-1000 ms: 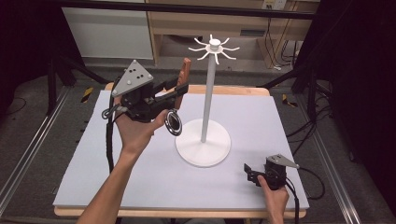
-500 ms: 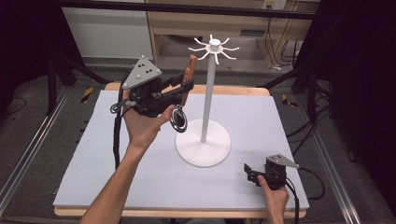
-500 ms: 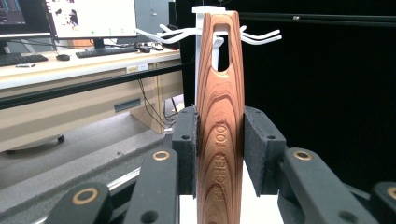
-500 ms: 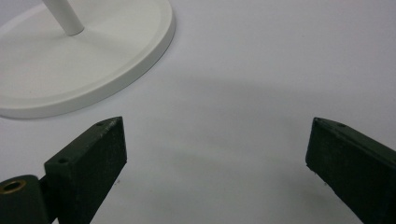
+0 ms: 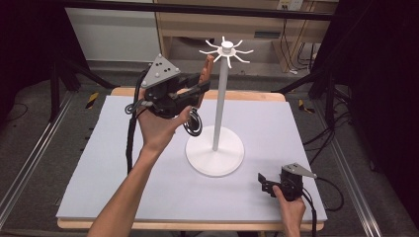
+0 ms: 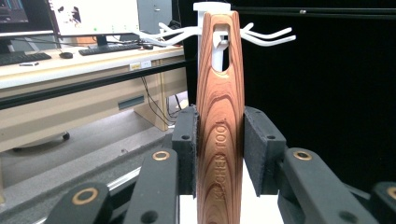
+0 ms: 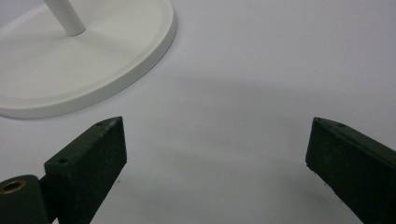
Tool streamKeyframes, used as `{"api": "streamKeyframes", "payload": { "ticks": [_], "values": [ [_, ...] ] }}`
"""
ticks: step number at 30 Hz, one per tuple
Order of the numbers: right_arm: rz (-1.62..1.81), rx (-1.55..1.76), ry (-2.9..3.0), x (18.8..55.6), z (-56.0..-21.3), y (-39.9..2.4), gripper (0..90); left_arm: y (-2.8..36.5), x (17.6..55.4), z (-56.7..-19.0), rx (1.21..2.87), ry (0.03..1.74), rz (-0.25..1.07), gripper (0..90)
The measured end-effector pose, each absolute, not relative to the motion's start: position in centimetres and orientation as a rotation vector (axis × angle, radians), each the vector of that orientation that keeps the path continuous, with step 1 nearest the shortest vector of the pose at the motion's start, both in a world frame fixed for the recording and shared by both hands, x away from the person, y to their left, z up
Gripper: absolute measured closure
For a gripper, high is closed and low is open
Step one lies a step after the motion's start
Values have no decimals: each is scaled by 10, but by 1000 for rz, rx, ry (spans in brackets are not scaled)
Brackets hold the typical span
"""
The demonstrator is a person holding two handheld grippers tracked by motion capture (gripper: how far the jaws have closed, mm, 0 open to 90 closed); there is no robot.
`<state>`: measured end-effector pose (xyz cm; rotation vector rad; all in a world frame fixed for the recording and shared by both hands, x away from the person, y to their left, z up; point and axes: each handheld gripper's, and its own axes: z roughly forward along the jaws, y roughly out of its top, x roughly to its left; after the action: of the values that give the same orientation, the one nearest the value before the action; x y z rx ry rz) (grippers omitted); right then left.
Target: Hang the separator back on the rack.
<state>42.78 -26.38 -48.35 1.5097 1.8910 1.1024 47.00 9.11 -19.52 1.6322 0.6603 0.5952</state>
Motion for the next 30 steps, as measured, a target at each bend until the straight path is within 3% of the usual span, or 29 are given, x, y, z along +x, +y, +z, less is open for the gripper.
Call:
{"api": "streamKeyframes", "payload": {
  "ticks": [30],
  "values": [
    [1104, 1518, 1903, 428, -484, -264, 57, 81, 481, -208, 1616, 648, 585, 667]
  ]
}}
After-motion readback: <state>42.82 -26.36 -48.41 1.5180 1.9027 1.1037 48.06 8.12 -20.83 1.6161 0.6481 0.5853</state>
